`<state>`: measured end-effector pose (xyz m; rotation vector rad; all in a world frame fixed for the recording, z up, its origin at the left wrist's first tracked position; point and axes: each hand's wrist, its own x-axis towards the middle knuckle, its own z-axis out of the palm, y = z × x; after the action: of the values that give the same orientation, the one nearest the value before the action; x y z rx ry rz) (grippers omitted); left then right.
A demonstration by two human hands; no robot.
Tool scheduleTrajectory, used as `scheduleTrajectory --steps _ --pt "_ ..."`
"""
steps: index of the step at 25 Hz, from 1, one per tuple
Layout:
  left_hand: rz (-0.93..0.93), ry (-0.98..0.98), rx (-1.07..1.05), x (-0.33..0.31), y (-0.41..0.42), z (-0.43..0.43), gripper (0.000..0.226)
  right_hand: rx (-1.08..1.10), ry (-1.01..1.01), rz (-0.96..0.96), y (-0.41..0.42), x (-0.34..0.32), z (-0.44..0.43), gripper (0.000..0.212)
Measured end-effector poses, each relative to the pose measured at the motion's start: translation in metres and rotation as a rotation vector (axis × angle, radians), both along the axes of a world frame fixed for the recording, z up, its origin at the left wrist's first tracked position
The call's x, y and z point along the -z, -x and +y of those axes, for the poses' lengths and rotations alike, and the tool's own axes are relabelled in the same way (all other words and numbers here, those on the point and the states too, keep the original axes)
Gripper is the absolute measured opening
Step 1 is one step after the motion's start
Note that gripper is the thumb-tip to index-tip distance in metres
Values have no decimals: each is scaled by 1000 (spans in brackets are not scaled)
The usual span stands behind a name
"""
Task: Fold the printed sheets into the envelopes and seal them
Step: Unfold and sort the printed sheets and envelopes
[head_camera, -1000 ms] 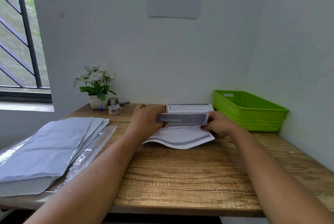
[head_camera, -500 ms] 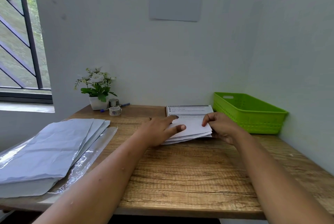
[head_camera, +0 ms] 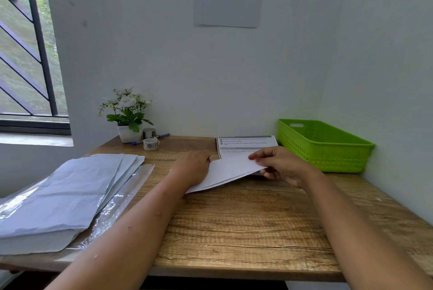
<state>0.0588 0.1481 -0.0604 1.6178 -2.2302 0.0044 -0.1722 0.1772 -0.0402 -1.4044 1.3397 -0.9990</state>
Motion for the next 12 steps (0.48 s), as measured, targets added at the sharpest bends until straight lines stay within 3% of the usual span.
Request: scheduleTrajectory --steps 4,7,10,12 --pt "-5 -30 -38 5 -4 -5 25 83 59 19 4 5 -4 17" --pt "9 -66 -32 13 -4 -10 21 96 89 214 1 8 -3 16" --pt "84 -39 -27 11 -3 -9 23 215 330 414 -10 5 -3 15" --pt "148 52 -44 -1 -10 -6 28 232 478 404 -26 1 -2 15"
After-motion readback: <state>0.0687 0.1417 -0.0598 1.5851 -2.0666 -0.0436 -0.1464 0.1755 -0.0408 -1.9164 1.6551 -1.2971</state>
